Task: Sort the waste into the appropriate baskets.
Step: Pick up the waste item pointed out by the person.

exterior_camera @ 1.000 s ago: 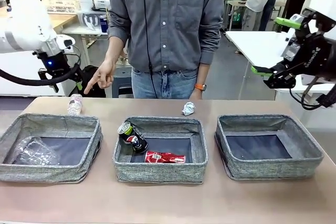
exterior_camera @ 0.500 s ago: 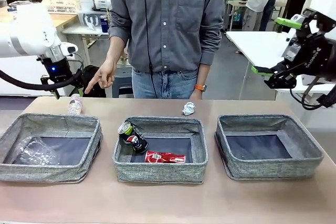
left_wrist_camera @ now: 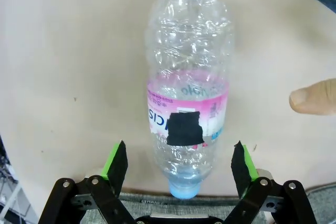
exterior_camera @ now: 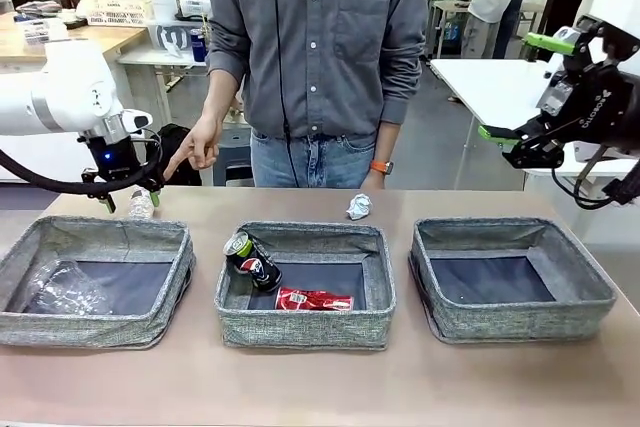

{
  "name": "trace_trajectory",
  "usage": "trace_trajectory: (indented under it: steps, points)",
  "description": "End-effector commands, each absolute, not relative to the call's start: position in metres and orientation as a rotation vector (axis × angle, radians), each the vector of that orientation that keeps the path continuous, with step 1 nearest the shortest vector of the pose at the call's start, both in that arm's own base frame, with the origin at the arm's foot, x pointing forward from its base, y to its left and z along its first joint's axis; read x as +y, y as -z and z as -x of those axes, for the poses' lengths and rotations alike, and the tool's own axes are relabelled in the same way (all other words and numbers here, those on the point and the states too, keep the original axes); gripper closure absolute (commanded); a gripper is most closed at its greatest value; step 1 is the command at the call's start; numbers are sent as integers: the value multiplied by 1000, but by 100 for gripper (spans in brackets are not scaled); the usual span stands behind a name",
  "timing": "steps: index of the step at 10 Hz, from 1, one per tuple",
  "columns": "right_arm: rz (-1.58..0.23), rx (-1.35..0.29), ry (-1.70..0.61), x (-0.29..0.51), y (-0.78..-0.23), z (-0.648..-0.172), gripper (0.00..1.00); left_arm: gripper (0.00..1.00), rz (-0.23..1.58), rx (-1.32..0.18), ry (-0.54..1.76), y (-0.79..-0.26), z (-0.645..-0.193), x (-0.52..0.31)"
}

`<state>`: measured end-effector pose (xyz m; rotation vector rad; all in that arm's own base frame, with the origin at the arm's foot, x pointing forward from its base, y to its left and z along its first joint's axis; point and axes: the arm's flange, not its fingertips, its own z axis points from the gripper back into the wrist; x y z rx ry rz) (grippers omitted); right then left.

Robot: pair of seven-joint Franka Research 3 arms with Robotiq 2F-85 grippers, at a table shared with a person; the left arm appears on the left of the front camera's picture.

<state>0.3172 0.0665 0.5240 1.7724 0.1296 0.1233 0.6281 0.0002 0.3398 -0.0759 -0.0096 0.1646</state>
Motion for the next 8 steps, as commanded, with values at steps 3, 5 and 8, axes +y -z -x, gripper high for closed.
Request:
trace_trajectory:
  steps: [3, 5, 8]
  points:
    - [-1797, 121, -129, 67, -528, -316, 0, 0, 52, -81, -198, -328, -622, -2]
    - [-1797, 121, -129, 67, -528, -316, 0, 19, 30, -124, -240, -321, -623, -2]
    - [-1797, 121, -129, 67, -528, -316, 0, 50, 54, -108, -226, -324, -623, 0]
